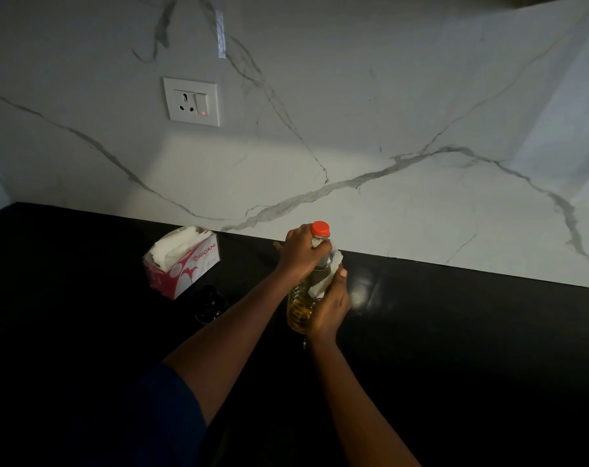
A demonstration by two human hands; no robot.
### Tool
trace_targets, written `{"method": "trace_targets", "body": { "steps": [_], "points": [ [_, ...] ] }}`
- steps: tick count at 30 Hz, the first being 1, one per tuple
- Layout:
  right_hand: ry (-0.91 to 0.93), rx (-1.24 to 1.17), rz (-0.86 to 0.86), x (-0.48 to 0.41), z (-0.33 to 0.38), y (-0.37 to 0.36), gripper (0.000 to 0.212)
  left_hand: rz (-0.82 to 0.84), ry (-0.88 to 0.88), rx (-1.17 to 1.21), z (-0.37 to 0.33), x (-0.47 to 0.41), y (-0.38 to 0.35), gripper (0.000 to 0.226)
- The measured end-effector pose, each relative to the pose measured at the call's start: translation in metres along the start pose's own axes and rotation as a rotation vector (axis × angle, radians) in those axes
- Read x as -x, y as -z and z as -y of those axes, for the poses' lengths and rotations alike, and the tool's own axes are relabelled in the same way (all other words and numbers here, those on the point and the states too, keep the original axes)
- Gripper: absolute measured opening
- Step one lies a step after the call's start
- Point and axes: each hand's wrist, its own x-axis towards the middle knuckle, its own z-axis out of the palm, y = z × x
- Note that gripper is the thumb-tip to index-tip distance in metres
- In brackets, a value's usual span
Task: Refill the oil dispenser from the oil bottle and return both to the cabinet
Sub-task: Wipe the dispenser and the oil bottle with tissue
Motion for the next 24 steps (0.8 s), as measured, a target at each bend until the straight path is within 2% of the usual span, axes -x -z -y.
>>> {"method": "trace_targets", "body": {
  "steps": [3, 9, 12, 14, 18, 20, 24],
  "points": [
    [-0.001, 0.005, 0.055, -0.016, 0.010, -0.003, 0.037, 0.027, 0.009, 0.064, 0.000, 0.000, 0.002, 0.037],
    [-0.078, 0.204, 0.254, -0.052, 0.023, 0.001, 0.041, 0.093, 0.038, 0.277, 0.003, 0.005, 0.005, 0.032],
    [-0.077, 0.196, 0.219, -0.047, 0.017, 0.005, 0.038, 0.137, 0.037, 0.319, 0.004, 0.004, 0.006, 0.028],
    [-0.071, 0.153, 0.151, -0.033, 0.007, 0.007, 0.035, 0.130, 0.025, 0.298, 0.005, 0.003, 0.004, 0.034],
    [0.007, 0.242, 0.064, -0.003, -0.029, 0.017, 0.042, -0.009, -0.050, 0.112, 0.005, 0.001, -0.006, 0.053],
    [0.045, 0.324, 0.072, 0.002, -0.041, 0.023, 0.045, -0.045, -0.047, 0.044, 0.005, 0.002, -0.009, 0.052],
    [-0.010, 0.339, 0.063, -0.015, -0.042, 0.018, 0.041, -0.124, -0.011, 0.107, 0.005, 0.005, -0.006, 0.042]
  ]
}}
